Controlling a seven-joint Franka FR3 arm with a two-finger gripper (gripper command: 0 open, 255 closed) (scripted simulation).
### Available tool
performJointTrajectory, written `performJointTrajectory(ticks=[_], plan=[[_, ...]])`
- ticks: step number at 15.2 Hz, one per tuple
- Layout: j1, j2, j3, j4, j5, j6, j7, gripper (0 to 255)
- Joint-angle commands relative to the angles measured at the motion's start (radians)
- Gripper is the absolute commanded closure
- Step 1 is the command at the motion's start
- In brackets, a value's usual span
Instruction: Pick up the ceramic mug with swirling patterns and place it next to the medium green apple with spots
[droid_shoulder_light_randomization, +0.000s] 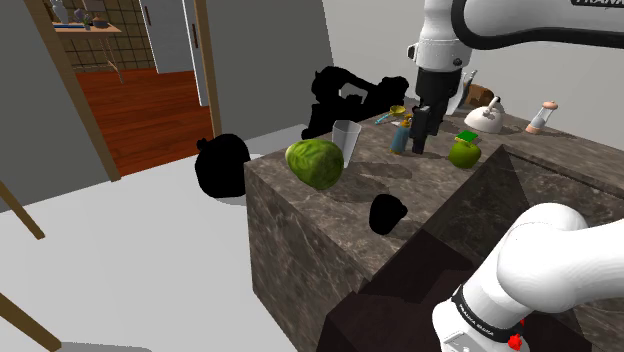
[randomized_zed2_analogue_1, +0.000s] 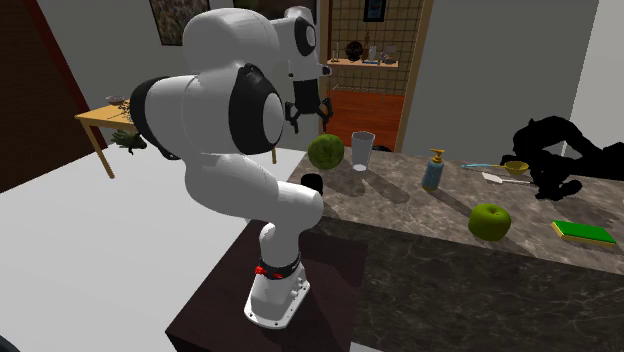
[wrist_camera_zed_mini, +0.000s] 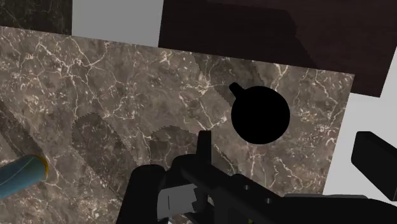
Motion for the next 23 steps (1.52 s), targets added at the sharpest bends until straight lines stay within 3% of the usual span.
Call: performJointTrajectory(ticks=[1, 9, 16, 23], plan=[[0.0, 0.0, 0.0, 0.0, 0.0, 0.0, 0.0, 0], [0.032, -0.02, 0.025, -0.276, 0.041, 0.285, 0.044, 0], [0.062, 0.067, 0.059, -0.458, 0.076, 0.582, 0.084, 0], [0.056, 0.114, 0.061, -0.52, 0.07, 0.691, 0.089, 0]])
